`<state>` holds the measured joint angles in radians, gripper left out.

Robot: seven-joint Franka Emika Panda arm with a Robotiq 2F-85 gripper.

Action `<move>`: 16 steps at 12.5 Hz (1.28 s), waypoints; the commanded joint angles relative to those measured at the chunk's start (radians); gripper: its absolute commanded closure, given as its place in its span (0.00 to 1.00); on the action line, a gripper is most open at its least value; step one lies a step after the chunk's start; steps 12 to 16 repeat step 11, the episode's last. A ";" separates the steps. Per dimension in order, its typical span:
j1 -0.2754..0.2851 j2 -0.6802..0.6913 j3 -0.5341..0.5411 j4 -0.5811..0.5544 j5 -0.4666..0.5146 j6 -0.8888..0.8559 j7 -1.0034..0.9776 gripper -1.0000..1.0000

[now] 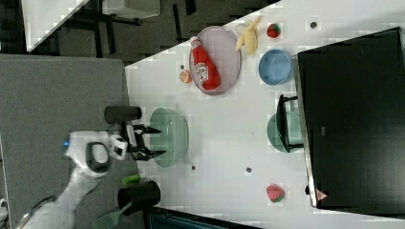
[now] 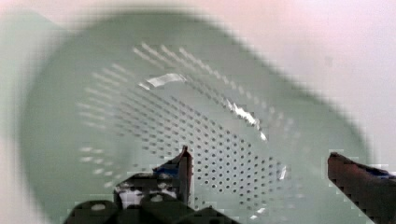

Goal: Drag strainer right to left.

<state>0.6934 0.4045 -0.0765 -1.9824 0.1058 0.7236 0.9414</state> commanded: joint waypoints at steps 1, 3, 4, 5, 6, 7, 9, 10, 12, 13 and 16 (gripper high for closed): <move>-0.054 -0.250 -0.185 0.041 0.020 -0.163 -0.369 0.00; -0.073 -0.372 -0.314 0.043 0.009 -0.286 -0.551 0.00; -0.082 -0.425 -0.375 0.048 -0.011 -0.334 -0.643 0.00; -0.090 -0.470 -0.433 0.055 -0.048 -0.381 -0.713 0.00; -0.097 -0.506 -0.486 0.060 -0.103 -0.418 -0.746 0.00; -0.099 -0.539 -0.528 0.066 -0.162 -0.461 -0.776 0.00; -0.100 -0.608 -0.565 0.069 -0.263 -0.526 -0.831 0.00; -0.101 -0.636 -0.569 0.068 -0.274 -0.545 -0.839 0.00; -0.101 -0.657 -0.571 0.064 -0.274 -0.551 -0.839 0.00; -0.101 -0.657 -0.571 0.064 -0.274 -0.551 -0.839 0.00; -0.101 -0.657 -0.571 0.064 -0.274 -0.551 -0.839 0.00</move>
